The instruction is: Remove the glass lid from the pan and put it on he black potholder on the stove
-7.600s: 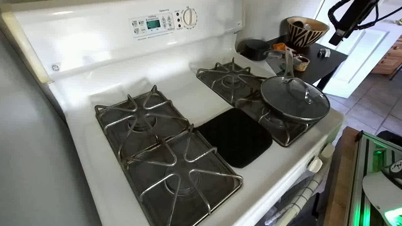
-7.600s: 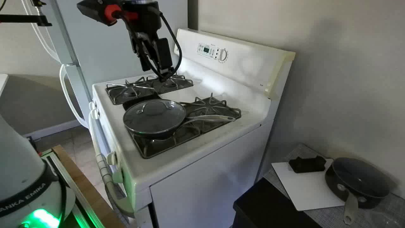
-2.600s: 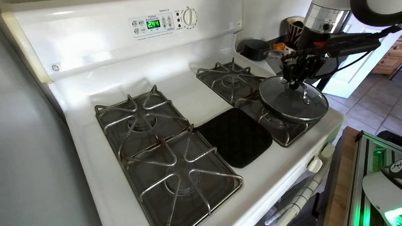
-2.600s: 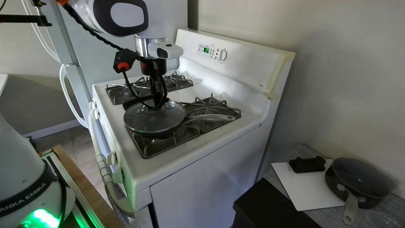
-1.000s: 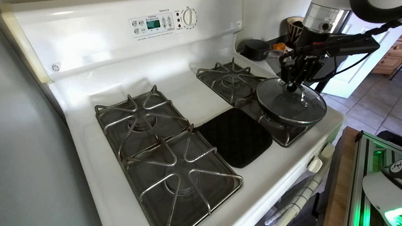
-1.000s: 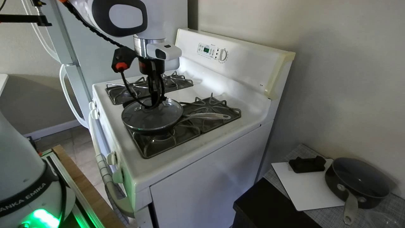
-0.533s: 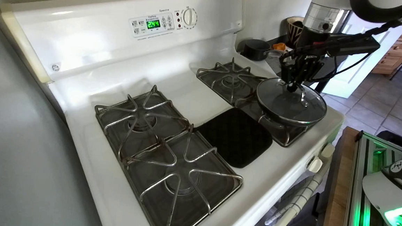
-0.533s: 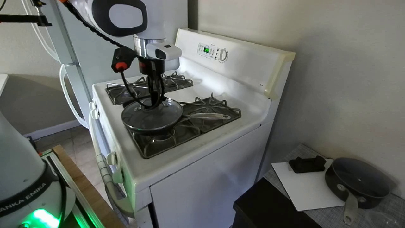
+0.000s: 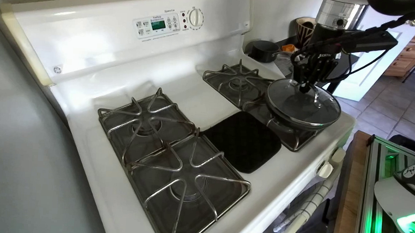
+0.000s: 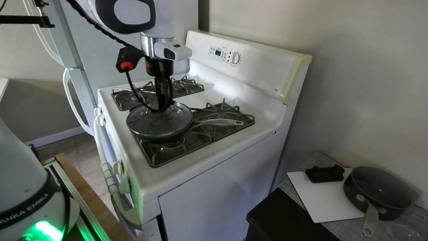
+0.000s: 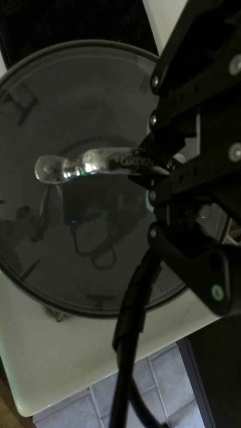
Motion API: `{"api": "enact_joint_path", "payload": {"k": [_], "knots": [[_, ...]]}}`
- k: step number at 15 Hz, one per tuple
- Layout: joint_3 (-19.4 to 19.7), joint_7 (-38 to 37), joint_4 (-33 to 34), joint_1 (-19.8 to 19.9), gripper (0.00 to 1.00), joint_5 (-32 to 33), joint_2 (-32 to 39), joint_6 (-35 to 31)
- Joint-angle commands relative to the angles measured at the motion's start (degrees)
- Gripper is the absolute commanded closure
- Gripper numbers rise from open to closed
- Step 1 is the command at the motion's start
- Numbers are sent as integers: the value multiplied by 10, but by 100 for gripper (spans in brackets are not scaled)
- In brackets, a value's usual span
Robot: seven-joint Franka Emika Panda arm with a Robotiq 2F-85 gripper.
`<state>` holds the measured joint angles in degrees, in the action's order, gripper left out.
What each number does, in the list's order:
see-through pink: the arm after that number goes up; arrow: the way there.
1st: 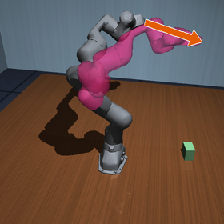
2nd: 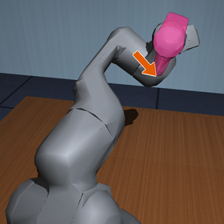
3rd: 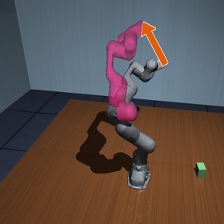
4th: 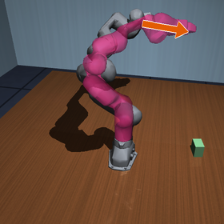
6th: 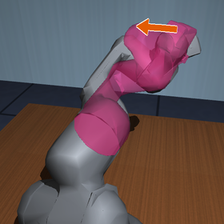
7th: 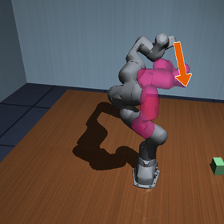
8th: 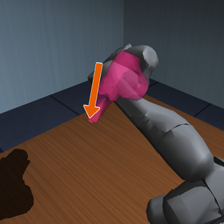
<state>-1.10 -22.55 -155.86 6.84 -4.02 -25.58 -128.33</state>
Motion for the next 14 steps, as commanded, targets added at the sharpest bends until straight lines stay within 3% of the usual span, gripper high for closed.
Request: {"api": "enact_joint_path", "payload": {"k": [1,7,14], "knots": [[8,10,10,-2,100,-12,-19,33],[-3,3,22,-16,100,-19,-22,41],[-38,-5,62,-64,100,-48,-7,44]]}}
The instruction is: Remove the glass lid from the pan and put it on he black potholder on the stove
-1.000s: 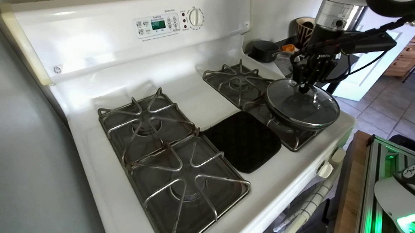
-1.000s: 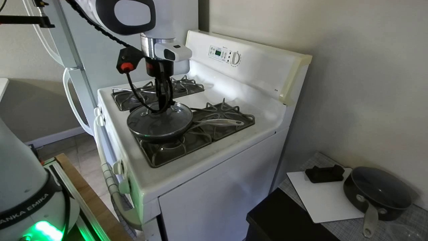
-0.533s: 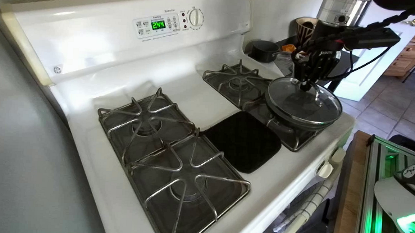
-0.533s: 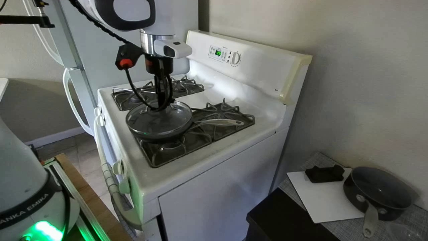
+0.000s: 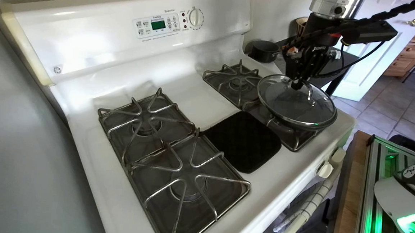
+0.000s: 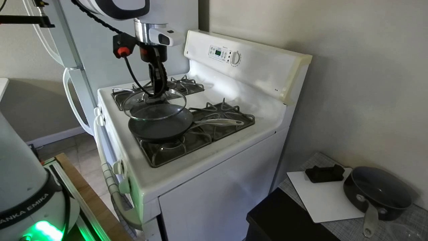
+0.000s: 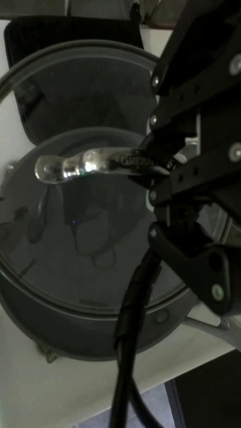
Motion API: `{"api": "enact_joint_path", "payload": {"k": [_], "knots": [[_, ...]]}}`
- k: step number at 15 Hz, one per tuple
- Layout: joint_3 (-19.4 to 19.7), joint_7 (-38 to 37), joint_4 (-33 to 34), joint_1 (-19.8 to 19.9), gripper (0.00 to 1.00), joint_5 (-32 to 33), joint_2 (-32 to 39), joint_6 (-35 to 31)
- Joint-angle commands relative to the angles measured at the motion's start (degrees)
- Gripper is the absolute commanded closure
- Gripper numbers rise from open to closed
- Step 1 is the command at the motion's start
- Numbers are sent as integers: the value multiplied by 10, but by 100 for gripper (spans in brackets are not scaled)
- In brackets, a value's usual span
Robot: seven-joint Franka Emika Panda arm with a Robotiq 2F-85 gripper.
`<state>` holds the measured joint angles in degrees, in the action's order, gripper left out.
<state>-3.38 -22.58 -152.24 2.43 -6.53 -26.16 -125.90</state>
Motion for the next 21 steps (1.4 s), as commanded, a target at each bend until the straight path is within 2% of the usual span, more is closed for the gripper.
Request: {"api": "enact_joint_path", "payload": {"k": [1,6,12,21], "knots": [[-21,-7,34,-27,100,-26,2,20],[-56,-11,69,-64,100,-38,16,10],[-90,-14,112,-92,100,-33,73,-17],[-95,13,142,-117,100,-39,180,-124]]}}
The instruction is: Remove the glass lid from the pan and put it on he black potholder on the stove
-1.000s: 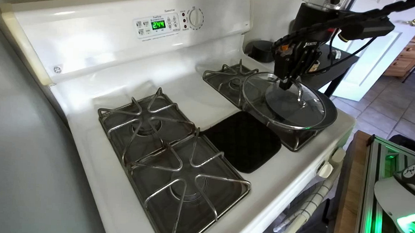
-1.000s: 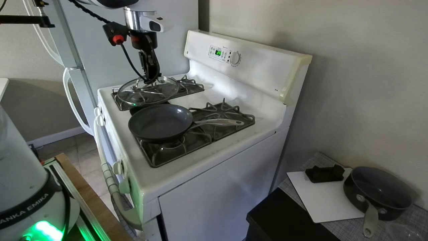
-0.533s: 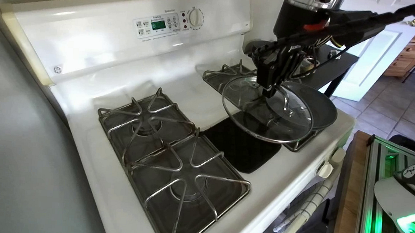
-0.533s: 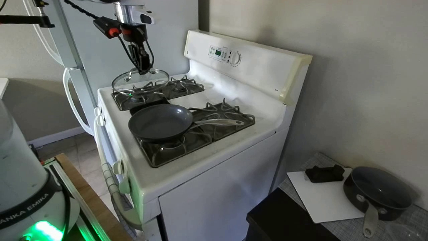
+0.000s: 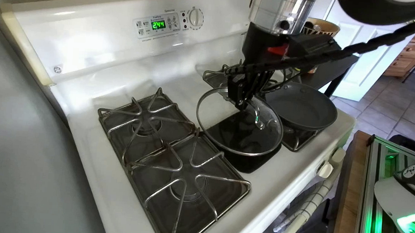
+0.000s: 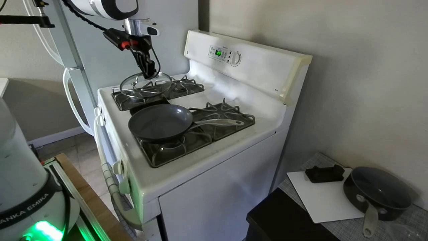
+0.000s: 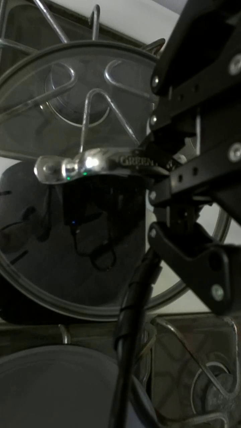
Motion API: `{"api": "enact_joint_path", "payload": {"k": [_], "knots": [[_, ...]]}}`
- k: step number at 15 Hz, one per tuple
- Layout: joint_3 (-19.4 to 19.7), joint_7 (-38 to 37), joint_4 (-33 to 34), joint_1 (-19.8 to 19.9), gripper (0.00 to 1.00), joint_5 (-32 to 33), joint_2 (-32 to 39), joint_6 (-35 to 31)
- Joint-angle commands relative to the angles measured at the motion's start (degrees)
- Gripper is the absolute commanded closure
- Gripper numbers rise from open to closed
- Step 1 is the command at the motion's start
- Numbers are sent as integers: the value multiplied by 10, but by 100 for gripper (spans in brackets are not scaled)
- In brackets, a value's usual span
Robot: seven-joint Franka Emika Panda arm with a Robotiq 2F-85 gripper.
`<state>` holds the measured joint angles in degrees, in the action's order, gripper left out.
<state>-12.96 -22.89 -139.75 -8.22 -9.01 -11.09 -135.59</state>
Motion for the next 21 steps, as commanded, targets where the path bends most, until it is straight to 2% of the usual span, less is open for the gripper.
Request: {"api": "enact_joint_path", "payload": {"k": [1,5,21], "knots": [[2,21,19,-13,100,-15,38,-34],[3,30,21,-17,100,-4,64,-47],[21,29,20,-13,100,84,119,-33]]}}
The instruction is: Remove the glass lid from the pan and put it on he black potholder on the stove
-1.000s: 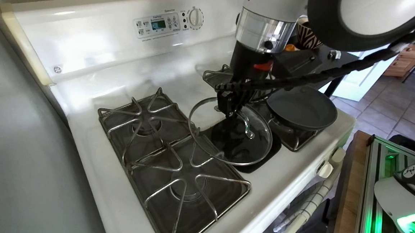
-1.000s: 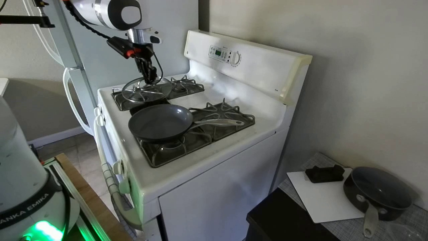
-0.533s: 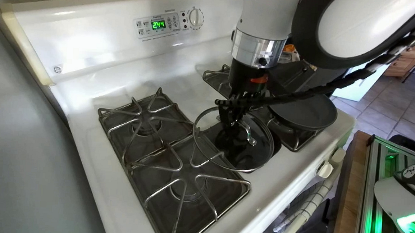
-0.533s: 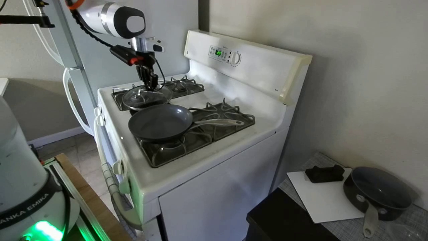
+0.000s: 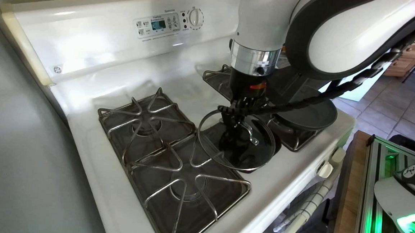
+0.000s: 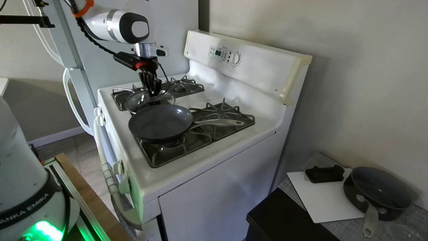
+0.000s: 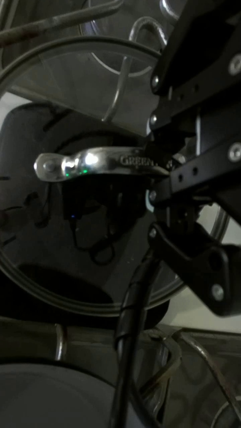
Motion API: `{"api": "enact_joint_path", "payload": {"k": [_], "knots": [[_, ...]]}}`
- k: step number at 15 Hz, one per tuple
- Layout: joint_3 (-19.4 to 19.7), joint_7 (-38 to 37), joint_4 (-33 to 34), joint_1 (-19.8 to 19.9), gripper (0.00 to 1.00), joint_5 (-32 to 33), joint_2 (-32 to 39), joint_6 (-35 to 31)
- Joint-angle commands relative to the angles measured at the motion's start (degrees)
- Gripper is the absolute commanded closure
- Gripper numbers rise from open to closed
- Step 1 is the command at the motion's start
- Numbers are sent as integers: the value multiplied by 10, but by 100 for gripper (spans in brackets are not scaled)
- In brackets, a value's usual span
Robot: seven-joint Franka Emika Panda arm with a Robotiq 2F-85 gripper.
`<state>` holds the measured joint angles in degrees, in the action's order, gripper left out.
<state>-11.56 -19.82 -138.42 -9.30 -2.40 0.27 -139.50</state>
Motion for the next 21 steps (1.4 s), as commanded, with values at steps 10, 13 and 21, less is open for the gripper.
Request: {"api": "enact_joint_path", "payload": {"k": [10,13,21], "knots": [[15,-10,-3,-1,100,59,4,19],[18,-14,-7,0,100,82,1,25],[20,-18,-14,-1,100,116,-2,32]]}}
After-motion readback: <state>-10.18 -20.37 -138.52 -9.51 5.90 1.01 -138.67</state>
